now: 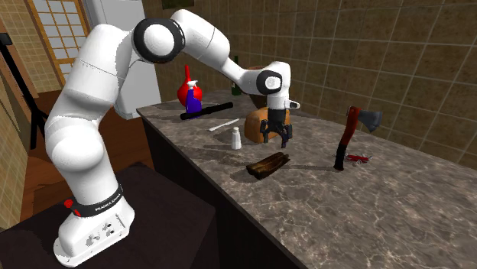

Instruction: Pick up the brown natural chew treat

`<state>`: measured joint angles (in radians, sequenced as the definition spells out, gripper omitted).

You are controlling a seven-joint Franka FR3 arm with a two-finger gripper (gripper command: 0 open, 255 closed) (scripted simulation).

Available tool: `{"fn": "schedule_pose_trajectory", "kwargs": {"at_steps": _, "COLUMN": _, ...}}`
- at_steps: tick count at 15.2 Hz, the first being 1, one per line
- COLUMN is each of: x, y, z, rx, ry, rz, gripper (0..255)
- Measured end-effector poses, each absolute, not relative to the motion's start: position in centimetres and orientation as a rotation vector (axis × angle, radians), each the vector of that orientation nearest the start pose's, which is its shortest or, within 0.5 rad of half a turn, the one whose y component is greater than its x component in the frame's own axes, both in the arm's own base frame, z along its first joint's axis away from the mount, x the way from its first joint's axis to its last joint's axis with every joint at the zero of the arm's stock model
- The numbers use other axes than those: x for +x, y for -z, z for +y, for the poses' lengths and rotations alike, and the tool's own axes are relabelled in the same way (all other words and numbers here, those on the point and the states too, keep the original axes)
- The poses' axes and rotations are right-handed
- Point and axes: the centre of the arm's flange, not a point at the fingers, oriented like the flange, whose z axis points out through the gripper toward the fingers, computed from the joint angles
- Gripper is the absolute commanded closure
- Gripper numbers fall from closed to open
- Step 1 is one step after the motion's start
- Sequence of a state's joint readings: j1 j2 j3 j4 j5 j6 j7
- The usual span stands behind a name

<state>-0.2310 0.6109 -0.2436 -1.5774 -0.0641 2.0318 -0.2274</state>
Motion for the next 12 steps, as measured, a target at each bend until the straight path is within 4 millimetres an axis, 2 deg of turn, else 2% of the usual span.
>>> {"fn": "schedule_pose_trajectory", "kwargs": {"at_steps": 3, "x": 63.0, "y": -25.9, "z": -31.8, "rx": -3.249, "ry": -0.357, "rz": 0.328, "gripper": 0}}
{"fn": "schedule_pose_trajectory", "kwargs": {"at_steps": 11, "x": 63.5, "y": -21.7, "z": -32.1, "rx": -3.249, "ry": -0.363, "rz": 0.334, "gripper": 0}}
{"fn": "schedule_pose_trajectory", "kwargs": {"at_steps": 12, "x": 63.5, "y": -21.6, "z": -32.2, "rx": -3.249, "ry": -0.363, "rz": 0.334, "gripper": 255}}
